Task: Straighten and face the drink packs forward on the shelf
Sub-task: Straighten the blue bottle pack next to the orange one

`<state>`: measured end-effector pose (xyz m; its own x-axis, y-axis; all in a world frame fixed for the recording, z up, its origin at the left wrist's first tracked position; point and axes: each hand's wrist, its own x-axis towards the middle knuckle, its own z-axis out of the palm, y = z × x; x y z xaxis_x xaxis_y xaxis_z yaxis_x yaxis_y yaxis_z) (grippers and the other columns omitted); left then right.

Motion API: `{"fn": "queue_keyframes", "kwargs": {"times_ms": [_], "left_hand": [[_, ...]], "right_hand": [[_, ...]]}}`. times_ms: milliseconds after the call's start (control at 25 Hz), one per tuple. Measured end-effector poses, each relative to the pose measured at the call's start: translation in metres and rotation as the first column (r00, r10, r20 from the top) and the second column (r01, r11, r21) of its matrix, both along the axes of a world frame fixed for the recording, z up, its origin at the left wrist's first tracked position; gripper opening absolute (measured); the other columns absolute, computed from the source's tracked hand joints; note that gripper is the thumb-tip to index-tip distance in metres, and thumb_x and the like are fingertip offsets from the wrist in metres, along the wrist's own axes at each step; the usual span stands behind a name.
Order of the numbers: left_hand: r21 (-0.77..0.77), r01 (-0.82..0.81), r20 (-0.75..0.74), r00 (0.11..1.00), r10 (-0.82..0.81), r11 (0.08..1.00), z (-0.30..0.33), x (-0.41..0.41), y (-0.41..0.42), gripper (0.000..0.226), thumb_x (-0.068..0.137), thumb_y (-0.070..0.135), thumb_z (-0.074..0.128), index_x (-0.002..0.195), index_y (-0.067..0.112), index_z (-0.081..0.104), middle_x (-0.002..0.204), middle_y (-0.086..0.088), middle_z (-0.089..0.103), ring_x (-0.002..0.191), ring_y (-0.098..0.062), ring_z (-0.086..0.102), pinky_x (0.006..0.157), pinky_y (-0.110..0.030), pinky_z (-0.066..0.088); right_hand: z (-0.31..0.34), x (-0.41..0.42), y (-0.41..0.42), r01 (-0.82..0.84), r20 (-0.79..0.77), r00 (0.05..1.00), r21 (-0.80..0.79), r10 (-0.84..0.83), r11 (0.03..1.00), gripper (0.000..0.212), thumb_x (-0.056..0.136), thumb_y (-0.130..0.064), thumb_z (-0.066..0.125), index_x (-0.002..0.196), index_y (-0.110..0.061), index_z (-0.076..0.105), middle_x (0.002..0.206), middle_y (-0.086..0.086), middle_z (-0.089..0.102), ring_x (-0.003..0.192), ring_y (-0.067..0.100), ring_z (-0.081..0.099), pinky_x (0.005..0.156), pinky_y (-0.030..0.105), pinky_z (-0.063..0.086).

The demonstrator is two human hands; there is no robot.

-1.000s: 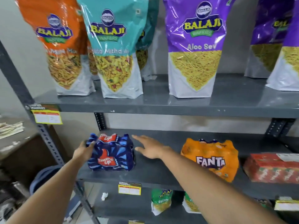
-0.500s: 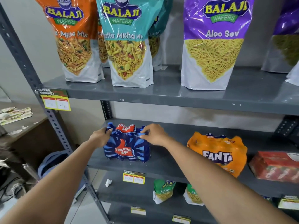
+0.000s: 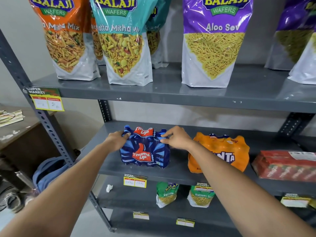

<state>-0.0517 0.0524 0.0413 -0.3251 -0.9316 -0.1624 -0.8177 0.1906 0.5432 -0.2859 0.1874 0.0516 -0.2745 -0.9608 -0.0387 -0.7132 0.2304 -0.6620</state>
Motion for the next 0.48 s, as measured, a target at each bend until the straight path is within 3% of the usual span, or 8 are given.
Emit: {"fn": "queue_keyframes", "kwargs": {"times_ms": [200,360,480], "left_hand": [[0.014,0.001,-0.030,1.000,-0.001,1.000,-0.0002,-0.0033,0.0044,0.051,0.097,0.048,0.036,0.136,0.016,0.050,0.121,-0.014,0.064,0.091,-0.027,0.062,0.069,-0.029,0.049],[0.001,0.003,-0.033,0.999,-0.003,1.000,-0.0002,-0.0025,0.0057,0.053,0.097,0.048,0.036,0.137,0.017,0.048,0.124,-0.015,0.063,0.098,-0.030,0.064,0.075,-0.032,0.050],[-0.002,0.007,-0.044,0.999,-0.007,1.000,-0.0042,-0.0023,0.0048,0.054,0.096,0.050,0.036,0.137,0.016,0.048,0.122,-0.015,0.064,0.090,-0.027,0.063,0.072,-0.032,0.052]], "right_hand": [[-0.0008,-0.0021,0.0034,0.003,-0.014,1.000,0.005,-0.003,1.000,0.035,0.086,-0.030,0.072,0.120,-0.018,0.070,0.128,0.010,0.064,0.111,0.025,0.064,0.080,0.041,0.061],[0.0002,-0.0003,0.0048,0.010,-0.031,0.999,0.007,-0.010,1.000,0.035,0.087,-0.031,0.070,0.120,-0.020,0.069,0.130,0.009,0.064,0.113,0.025,0.063,0.079,0.038,0.061],[-0.0002,0.0015,0.0075,0.024,-0.033,0.999,-0.009,-0.024,1.000,0.036,0.088,-0.032,0.070,0.121,-0.020,0.068,0.129,0.010,0.064,0.113,0.025,0.063,0.077,0.034,0.060]]}}
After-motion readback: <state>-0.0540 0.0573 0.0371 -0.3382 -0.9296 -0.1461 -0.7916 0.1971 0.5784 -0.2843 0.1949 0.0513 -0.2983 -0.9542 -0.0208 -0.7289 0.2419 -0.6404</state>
